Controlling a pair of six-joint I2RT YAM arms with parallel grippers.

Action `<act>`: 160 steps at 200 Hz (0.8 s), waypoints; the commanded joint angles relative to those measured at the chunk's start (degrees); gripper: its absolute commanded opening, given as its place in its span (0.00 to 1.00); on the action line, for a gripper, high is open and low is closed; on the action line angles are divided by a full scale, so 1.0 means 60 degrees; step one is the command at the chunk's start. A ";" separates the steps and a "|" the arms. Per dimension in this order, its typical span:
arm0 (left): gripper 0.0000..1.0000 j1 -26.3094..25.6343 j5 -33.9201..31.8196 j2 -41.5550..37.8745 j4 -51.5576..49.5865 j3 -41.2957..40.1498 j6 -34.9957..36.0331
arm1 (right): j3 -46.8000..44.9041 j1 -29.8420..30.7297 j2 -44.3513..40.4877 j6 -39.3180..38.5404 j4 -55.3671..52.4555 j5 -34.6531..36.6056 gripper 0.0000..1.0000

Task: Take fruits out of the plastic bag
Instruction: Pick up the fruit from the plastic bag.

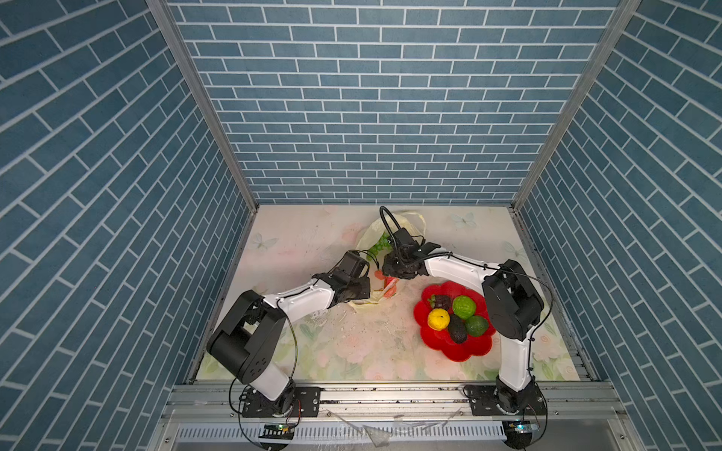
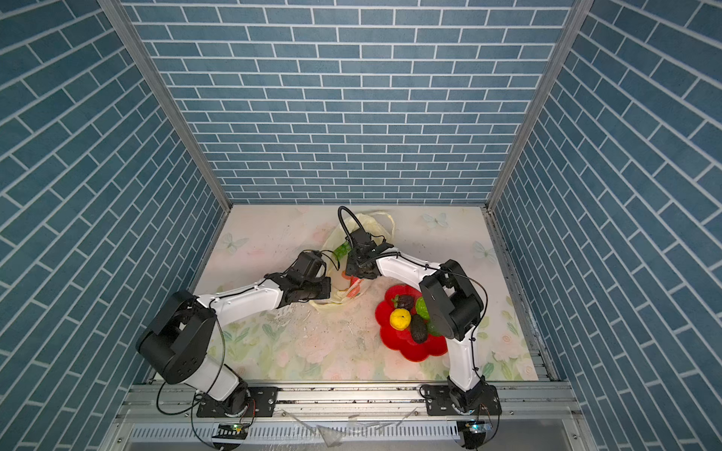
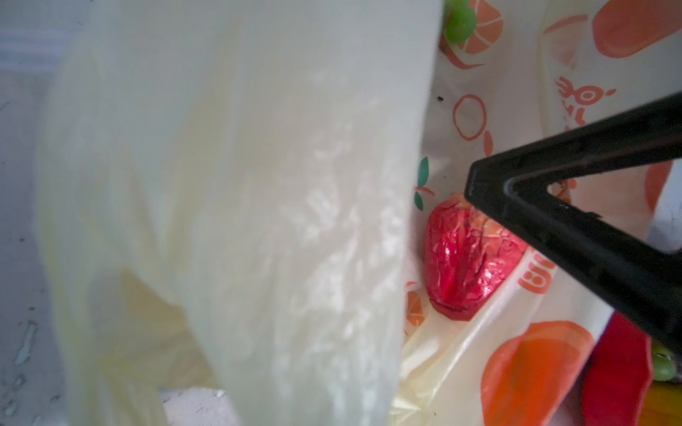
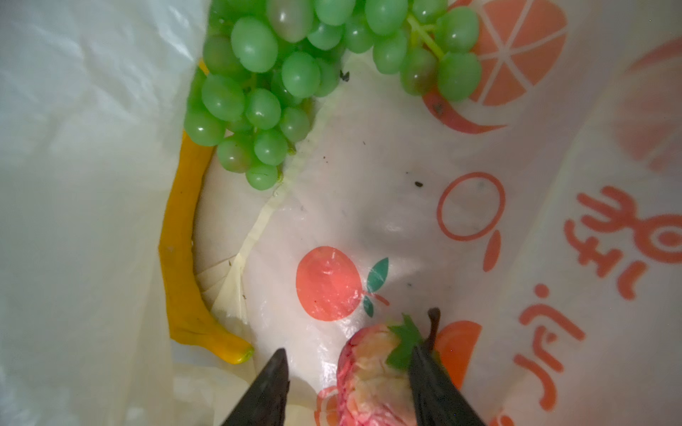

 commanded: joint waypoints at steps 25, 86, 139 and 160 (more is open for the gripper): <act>0.09 -0.0047 -0.0027 0.0045 -0.0031 0.0040 0.0008 | 0.0386 -0.0052 0.0402 -0.0123 -0.0453 0.0147 0.59; 0.09 -0.0047 -0.0101 0.0030 -0.0012 0.0000 -0.0001 | 0.0529 -0.0025 0.0453 -0.0109 -0.0635 0.0054 0.73; 0.09 -0.0046 -0.0144 0.0008 0.0020 -0.0048 -0.0008 | 0.0619 0.0065 0.0758 0.0152 -0.0498 -0.0638 0.77; 0.09 -0.0051 -0.0139 -0.0001 0.0018 -0.0057 -0.0008 | 0.0866 0.0085 0.0987 0.0117 -0.0499 -0.0644 0.81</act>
